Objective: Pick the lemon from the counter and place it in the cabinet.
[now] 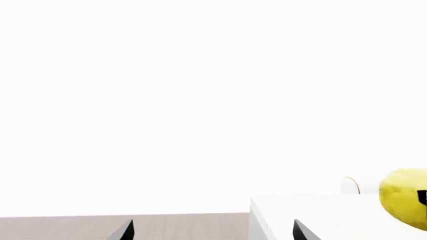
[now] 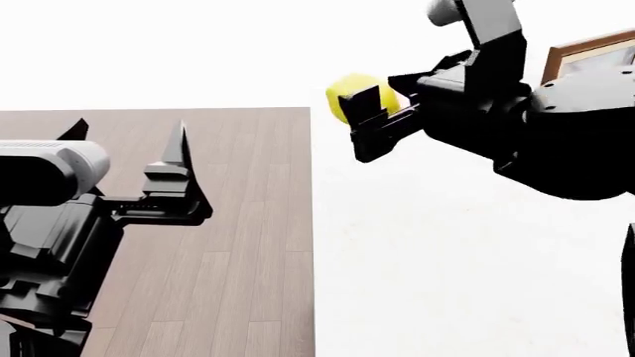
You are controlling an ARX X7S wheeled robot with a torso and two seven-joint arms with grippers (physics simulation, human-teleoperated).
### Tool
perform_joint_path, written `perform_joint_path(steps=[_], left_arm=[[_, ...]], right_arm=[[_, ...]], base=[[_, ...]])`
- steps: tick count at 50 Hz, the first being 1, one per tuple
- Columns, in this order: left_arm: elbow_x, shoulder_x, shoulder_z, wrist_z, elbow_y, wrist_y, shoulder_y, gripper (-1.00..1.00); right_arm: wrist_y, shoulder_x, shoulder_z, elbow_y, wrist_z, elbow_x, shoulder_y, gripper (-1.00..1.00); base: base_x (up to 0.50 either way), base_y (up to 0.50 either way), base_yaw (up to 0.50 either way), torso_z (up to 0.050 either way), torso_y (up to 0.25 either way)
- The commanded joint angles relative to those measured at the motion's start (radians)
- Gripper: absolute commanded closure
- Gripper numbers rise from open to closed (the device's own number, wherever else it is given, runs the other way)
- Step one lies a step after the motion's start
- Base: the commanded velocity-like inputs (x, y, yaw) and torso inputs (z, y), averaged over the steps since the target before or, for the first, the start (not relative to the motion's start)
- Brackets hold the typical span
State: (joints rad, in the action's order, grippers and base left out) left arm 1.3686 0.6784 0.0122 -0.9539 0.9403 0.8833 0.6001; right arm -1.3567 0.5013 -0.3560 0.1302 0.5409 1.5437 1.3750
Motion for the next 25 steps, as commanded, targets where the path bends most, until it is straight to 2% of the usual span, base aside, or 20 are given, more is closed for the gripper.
perform_joint_path(steps=[1, 13, 25], left_arm=[[0.003, 0.007, 0.001, -0.004, 0.004, -0.005, 0.000, -1.00], [-0.006, 0.007, -0.008, -0.004, 0.002, -0.006, 0.009, -1.00], [-0.008, 0.007, -0.012, -0.004, 0.004, -0.012, 0.005, -1.00]], right_arm=[[0.033, 0.043, 0.150, 0.213, 0.323, 0.310, 0.000, 1.00], [0.115, 0.069, 0.195, 0.281, 0.411, 0.375, -0.030, 1.00], [0.140, 0.076, 0.190, 0.281, 0.429, 0.400, -0.051, 1.00]], base=[[0.00, 0.00, 0.00, 0.000, 0.000], [0.00, 0.00, 0.00, 0.000, 0.000], [0.00, 0.00, 0.00, 0.000, 0.000]])
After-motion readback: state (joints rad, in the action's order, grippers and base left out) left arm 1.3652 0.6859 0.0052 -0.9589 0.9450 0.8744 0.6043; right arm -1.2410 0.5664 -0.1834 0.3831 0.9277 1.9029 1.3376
